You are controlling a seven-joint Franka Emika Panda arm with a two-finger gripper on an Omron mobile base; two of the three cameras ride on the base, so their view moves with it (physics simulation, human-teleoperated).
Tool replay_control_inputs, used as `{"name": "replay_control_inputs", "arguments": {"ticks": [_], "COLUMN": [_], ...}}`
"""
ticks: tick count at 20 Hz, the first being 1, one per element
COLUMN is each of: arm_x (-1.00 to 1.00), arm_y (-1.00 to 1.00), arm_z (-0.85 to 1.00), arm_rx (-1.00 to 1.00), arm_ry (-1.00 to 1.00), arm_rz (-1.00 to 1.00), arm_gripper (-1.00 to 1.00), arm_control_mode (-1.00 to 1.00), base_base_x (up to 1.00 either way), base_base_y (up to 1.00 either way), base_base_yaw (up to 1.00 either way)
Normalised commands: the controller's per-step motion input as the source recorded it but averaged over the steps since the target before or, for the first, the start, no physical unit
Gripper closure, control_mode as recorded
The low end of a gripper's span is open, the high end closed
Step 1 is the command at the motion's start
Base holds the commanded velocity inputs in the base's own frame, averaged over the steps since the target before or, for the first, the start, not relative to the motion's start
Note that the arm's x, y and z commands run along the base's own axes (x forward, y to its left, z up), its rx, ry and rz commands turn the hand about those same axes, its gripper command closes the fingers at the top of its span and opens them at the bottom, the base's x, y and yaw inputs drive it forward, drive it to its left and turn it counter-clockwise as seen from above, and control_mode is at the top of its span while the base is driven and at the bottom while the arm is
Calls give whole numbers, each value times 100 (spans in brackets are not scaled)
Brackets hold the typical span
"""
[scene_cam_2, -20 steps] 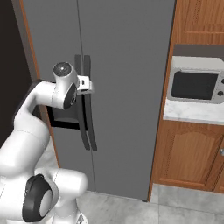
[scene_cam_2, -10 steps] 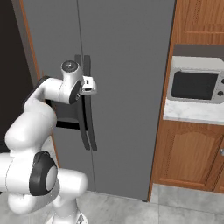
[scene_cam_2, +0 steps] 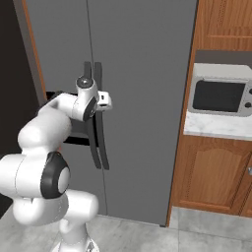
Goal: Take the lemon wedge from the fridge and place it on the plate with fish on the dining counter.
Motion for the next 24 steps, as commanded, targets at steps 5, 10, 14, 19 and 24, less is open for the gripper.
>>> {"name": "replay_control_inputs", "arguments": {"ticks": [5, 10, 14, 19, 24], "arm_x": [52, 64, 54, 45, 47], "arm_y": [0, 0, 0, 0, 1], "arm_z": [-17, -13, -14, -22, -23], "arm_rx": [0, 0, 0, 0, 0], "arm_ry": [-2, 0, 0, 0, 0], "arm_rz": [0, 0, 0, 0, 0], "arm_gripper": [-100, -100, -100, -100, -100], "arm_control_mode": [-100, -100, -100, -100, -100], "base_base_x": [0, 0, 0, 0, 0], "base_base_y": [0, 0, 0, 0, 0], "base_base_yaw": [0, 0, 0, 0, 0]}}
